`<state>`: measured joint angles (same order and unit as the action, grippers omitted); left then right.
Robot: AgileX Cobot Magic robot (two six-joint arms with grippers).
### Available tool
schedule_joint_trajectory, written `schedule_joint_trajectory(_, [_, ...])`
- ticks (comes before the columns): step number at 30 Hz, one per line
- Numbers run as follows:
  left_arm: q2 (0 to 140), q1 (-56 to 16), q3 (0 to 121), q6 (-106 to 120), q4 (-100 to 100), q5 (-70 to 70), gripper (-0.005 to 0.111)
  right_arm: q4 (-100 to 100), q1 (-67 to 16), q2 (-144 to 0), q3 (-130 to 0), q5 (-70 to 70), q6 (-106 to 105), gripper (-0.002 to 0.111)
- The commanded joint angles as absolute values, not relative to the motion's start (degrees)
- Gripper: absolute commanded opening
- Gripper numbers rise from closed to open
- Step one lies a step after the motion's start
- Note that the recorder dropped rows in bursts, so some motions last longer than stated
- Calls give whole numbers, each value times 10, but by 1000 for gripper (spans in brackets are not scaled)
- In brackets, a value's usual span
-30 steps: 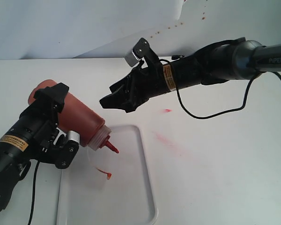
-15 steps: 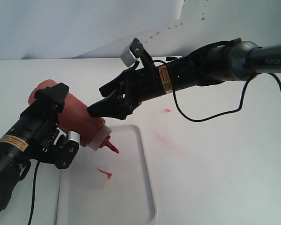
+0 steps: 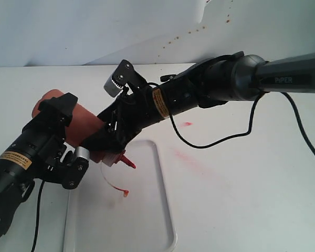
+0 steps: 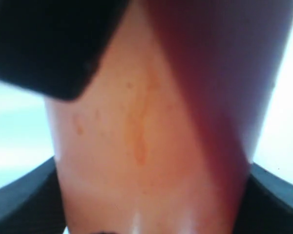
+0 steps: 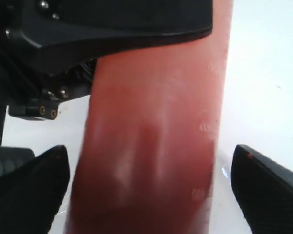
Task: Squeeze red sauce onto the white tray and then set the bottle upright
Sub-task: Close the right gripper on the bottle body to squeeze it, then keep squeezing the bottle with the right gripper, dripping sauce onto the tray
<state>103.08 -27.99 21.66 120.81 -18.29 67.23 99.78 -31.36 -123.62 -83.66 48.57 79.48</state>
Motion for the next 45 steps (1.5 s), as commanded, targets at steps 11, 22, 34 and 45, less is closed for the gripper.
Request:
schedule_joint_trajectory(11, [1027, -282, 222, 1199, -183, 700, 0, 999, -337, -1235, -838, 454, 798, 82])
schedule_joint_trajectory(22, [1027, -282, 222, 1199, -175, 700, 0, 999, -352, -1235, -838, 458, 799, 60])
schedule_joint_trajectory(34, [1027, -282, 222, 1199, -175, 700, 0, 999, -352, -1235, -838, 469, 797, 0])
schedule_joint_trajectory(45, [1027, -282, 222, 1199, -175, 700, 0, 999, -352, -1235, -838, 469, 797, 0])
